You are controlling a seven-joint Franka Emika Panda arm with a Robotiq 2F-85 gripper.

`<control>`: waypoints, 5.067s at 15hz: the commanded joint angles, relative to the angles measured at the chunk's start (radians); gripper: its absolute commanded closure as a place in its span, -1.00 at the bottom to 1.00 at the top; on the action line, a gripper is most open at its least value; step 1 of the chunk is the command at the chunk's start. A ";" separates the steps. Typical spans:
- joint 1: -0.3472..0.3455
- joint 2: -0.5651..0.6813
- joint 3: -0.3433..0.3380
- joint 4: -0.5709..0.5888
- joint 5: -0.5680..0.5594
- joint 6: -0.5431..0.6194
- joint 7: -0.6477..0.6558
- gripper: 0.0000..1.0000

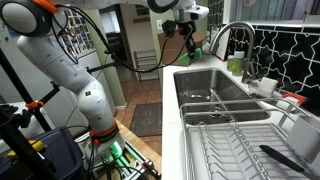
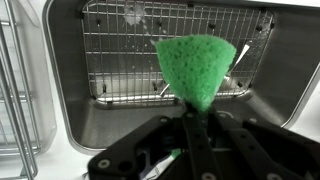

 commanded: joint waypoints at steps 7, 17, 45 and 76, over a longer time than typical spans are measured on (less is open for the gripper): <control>-0.004 0.014 -0.002 0.025 0.014 -0.047 -0.006 0.95; -0.004 0.006 0.006 0.017 0.008 -0.039 -0.003 0.95; -0.012 0.000 0.009 0.051 -0.006 -0.023 0.003 0.95; 0.031 0.120 0.054 -0.126 0.091 -0.019 0.039 0.95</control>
